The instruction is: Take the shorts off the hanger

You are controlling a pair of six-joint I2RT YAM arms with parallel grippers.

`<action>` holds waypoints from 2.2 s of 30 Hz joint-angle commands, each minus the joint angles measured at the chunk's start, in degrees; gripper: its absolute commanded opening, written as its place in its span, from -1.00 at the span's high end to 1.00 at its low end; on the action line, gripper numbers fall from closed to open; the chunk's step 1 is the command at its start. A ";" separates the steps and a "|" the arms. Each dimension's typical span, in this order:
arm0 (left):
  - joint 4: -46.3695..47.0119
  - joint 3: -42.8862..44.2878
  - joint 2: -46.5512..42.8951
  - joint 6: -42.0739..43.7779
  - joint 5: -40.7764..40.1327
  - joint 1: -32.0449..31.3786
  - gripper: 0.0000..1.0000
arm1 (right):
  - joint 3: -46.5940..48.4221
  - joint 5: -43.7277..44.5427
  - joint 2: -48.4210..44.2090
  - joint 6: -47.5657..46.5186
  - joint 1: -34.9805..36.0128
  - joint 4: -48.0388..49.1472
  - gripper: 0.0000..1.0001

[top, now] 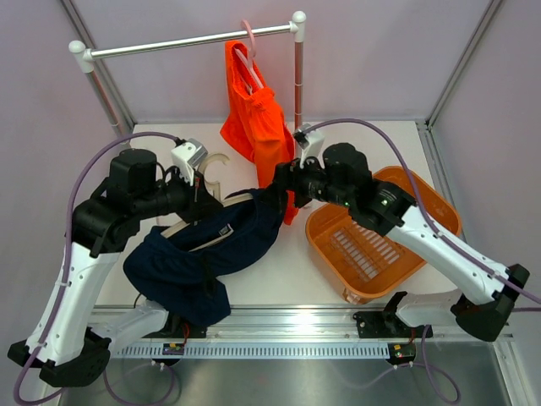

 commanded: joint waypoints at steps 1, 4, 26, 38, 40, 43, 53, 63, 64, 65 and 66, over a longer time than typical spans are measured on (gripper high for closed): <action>8.25 -0.13 -1.21 -0.56 4.48 -0.30 1.00 | 4.12 7.80 3.48 -1.24 3.07 -1.90 -0.81; 8.79 -0.48 -1.21 -0.48 4.13 -0.39 1.00 | 6.05 9.47 6.20 -1.68 4.13 -3.13 -0.79; 10.45 -3.29 -3.14 0.32 3.86 -0.39 1.00 | 16.42 26.42 15.52 -2.91 6.24 -12.36 1.00; 11.42 -3.73 -7.62 0.84 9.22 -0.39 1.00 | 17.31 31.62 15.08 -2.03 -4.03 -16.75 1.00; 11.51 -3.65 -8.41 0.84 10.01 -0.39 1.00 | 16.87 31.53 15.08 -2.03 -5.35 -16.84 1.00; 11.60 -3.73 -9.29 1.02 10.63 -0.39 1.00 | 15.99 31.18 15.08 -2.12 -7.99 -16.76 1.00; 18.97 -5.05 -15.00 -0.39 10.11 -0.39 1.00 | 13.27 29.78 15.71 -1.59 -8.70 -14.74 1.00; 30.48 -10.14 -19.40 -6.36 3.61 -0.39 1.00 | 9.49 25.06 13.42 -0.89 -8.61 -11.93 1.00; 31.80 -12.06 -20.18 -8.11 2.73 -0.39 1.00 | 9.13 23.29 12.63 -0.28 -8.61 -11.14 1.00; 34.42 -13.13 -20.63 -8.99 1.67 -0.39 1.00 | 8.61 21.27 12.28 -0.10 -8.18 -9.65 1.00; 35.84 -14.18 -20.98 -10.05 -0.42 -0.39 1.00 | 8.08 19.77 11.84 0.16 -7.56 -9.20 1.00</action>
